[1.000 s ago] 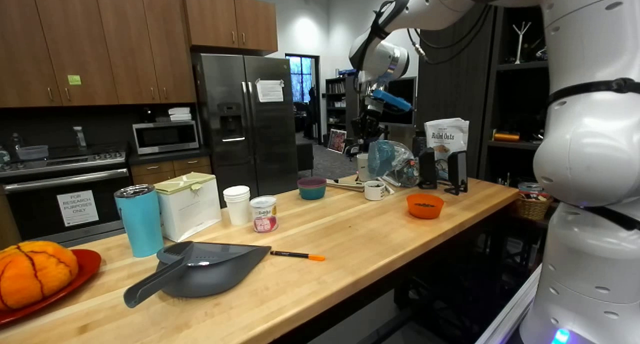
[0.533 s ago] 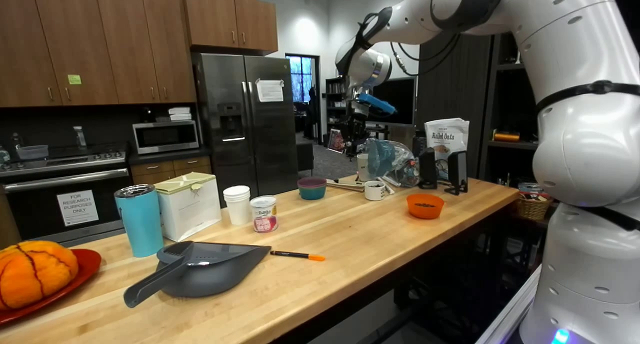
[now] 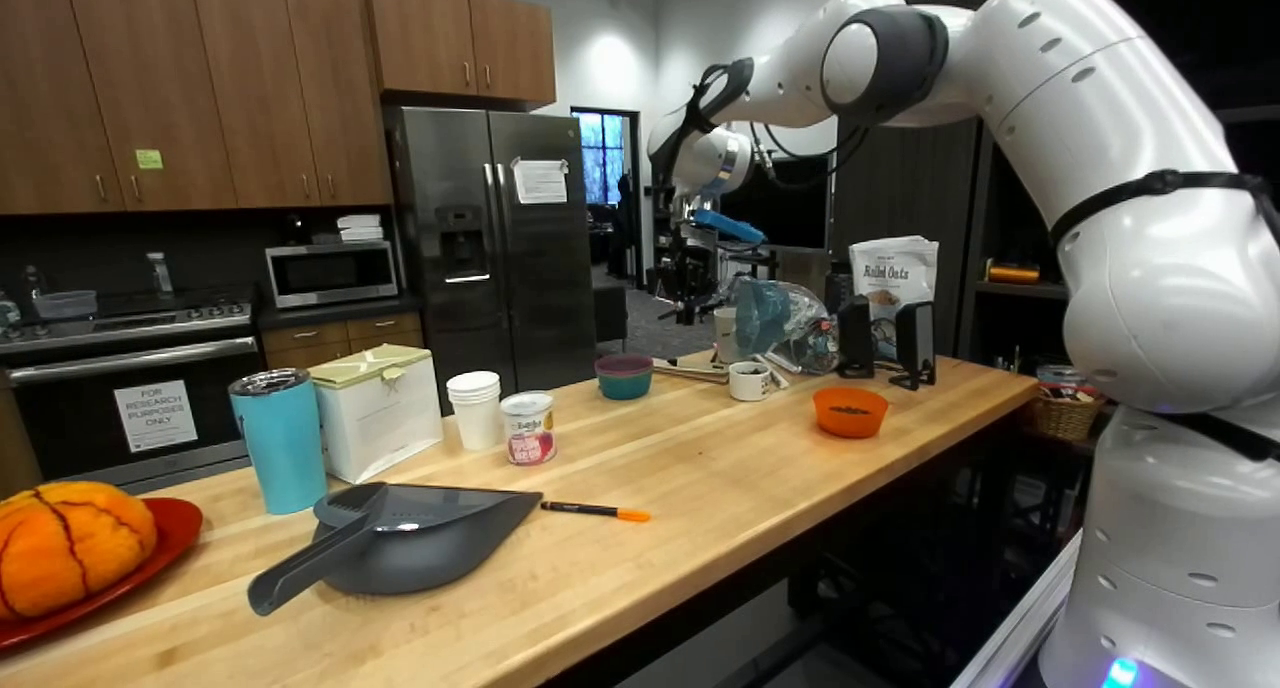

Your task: Put the pen in the bowl

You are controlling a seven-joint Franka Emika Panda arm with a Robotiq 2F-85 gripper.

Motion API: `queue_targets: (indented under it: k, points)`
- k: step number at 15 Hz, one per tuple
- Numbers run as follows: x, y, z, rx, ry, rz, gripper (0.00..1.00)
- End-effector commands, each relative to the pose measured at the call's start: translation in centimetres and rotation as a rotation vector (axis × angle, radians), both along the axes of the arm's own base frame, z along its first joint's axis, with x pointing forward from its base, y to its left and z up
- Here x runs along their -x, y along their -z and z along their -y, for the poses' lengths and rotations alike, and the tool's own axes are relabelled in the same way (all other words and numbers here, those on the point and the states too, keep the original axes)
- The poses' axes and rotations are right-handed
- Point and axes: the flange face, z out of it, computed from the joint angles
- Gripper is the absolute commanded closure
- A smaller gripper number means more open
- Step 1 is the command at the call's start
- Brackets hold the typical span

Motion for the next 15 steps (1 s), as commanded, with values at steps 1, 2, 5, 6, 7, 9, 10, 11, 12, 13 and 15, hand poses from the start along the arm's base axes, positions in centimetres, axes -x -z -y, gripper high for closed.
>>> queue_targets:
  k: [1,2,5,6,7,9,10,11,12,13,15]
  points:
    - [-1.5,-0.1,0.1,0.008,-0.009,-0.016,0.96]
    - [-1.8,0.0,0.0,0.007,-0.016,-0.014,0.96]
    - [-2.8,0.6,-0.1,0.004,-0.037,0.005,0.96]
    - [-3.2,0.8,-0.1,0.002,-0.044,0.015,0.96]
    - [-3.5,0.9,-0.1,0.000,-0.048,0.021,0.96]
    - [-4.1,1.3,-0.3,-0.008,-0.049,0.027,0.96]
    - [-4.4,1.6,-0.5,-0.009,-0.053,0.027,0.96]
    - [-4.6,1.9,-0.7,-0.008,-0.057,0.024,0.96]
    - [-4.8,2.4,-0.9,-0.007,-0.063,0.020,0.96]
    - [-5.0,2.8,-1.1,-0.005,-0.067,0.018,0.96]
    - [-4.1,3.0,2.9,-0.007,-0.077,0.011,0.96]
